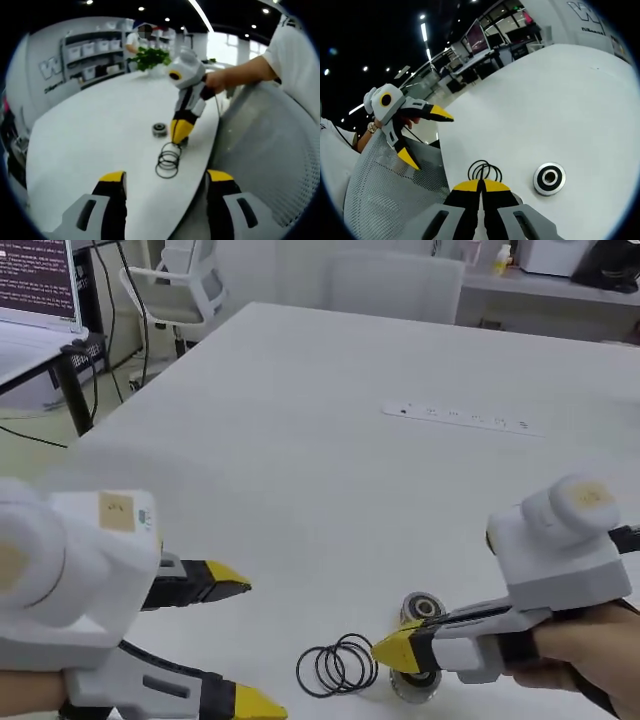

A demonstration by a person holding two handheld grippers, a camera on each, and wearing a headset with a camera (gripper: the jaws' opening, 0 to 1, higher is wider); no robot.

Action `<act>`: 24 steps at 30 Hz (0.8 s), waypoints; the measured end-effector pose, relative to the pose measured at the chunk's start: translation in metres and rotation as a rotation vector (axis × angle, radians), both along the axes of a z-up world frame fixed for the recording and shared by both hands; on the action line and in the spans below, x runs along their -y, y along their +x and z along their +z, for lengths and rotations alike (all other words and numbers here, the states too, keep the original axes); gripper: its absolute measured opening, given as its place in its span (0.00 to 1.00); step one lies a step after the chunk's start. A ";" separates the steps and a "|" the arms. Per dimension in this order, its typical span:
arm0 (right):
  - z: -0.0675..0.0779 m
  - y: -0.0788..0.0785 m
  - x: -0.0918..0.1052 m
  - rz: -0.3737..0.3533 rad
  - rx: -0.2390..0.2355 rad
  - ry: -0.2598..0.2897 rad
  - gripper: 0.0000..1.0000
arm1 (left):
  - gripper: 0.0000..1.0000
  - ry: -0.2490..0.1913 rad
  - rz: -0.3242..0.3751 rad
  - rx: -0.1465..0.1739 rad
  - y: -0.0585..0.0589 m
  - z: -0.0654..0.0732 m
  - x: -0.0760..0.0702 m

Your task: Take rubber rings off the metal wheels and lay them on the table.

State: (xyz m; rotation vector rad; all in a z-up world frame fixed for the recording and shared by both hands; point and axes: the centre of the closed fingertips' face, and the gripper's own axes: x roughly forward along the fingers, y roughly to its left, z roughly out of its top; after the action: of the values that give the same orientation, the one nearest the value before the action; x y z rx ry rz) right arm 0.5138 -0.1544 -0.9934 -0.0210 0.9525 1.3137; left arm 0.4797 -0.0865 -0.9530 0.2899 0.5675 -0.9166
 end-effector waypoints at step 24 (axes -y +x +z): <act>-0.016 0.010 0.004 0.062 0.199 -0.122 0.00 | 0.59 -0.057 0.022 -0.019 0.000 0.003 0.003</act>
State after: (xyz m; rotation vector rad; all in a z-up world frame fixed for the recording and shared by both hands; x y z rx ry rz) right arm 0.5243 -0.1584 -1.0095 -0.2720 0.8659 1.2827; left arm 0.4792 -0.0893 -0.9495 0.2234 0.5606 -0.9135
